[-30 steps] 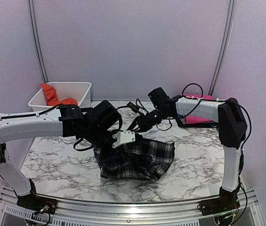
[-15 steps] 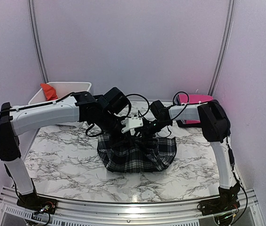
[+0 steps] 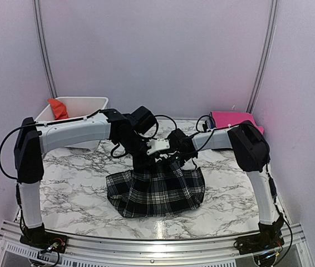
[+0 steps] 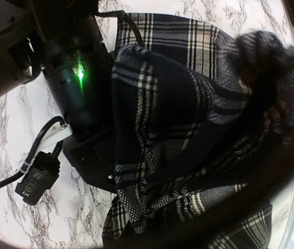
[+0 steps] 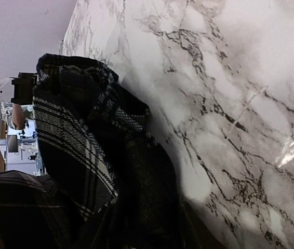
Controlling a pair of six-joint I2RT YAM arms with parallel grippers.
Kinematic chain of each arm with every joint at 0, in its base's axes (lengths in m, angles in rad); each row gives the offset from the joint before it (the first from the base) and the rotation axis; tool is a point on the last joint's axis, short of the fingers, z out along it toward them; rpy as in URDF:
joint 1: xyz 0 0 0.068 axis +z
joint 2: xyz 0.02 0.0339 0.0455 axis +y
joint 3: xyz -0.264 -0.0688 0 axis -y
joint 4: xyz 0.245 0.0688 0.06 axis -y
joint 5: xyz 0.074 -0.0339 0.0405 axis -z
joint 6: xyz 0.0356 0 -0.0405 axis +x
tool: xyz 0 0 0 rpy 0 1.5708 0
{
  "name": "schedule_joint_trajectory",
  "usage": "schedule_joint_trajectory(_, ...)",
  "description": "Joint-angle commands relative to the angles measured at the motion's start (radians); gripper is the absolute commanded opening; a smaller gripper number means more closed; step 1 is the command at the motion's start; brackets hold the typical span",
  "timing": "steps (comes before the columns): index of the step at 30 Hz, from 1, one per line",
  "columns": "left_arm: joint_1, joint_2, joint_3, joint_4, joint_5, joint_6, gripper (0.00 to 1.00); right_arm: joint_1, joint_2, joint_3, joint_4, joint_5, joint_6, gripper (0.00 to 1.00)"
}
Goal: Fold and stack the mixed laundry pile
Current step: Fold the rectangle-folded skirt at the center of the board.
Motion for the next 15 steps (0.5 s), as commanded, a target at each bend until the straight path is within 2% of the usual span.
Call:
schedule_joint_trajectory(1, 0.022, 0.056, 0.018, 0.003, 0.002, -0.008, 0.21, -0.037, -0.030, 0.023, -0.014, 0.027, 0.028, 0.46)
schedule_joint_trajectory(5, 0.072, 0.047, 0.039, 0.018, -0.016, -0.069, 0.36, -0.099, -0.067, 0.097, -0.025, 0.094, 0.054, 0.58)
schedule_joint_trajectory(7, 0.105, 0.019, 0.040, 0.041, -0.053, -0.117, 0.49, -0.142, -0.093, 0.131, -0.033, 0.141, 0.072, 0.71)
schedule_joint_trajectory(8, 0.123, 0.003, 0.039, 0.057, -0.071, -0.141, 0.56, -0.164, -0.109, 0.149, -0.037, 0.162, 0.077, 0.74)
schedule_joint_trajectory(10, 0.156, -0.042, 0.026, 0.102, -0.102, -0.192, 0.81, -0.207, -0.150, 0.181, -0.037, 0.212, 0.091, 0.79)
schedule_joint_trajectory(11, 0.169, -0.069, 0.013, 0.129, -0.111, -0.214, 0.96, -0.223, -0.172, 0.196, -0.037, 0.236, 0.093, 0.82)
schedule_joint_trajectory(14, 0.193, -0.168, -0.035, 0.230, -0.179, -0.283, 0.99, -0.259, -0.264, 0.219, -0.024, 0.325, 0.088, 0.97)
schedule_joint_trajectory(15, 0.196, -0.208, -0.054, 0.262, -0.197, -0.298, 0.99, -0.269, -0.304, 0.219, -0.015, 0.356, 0.083, 0.98)
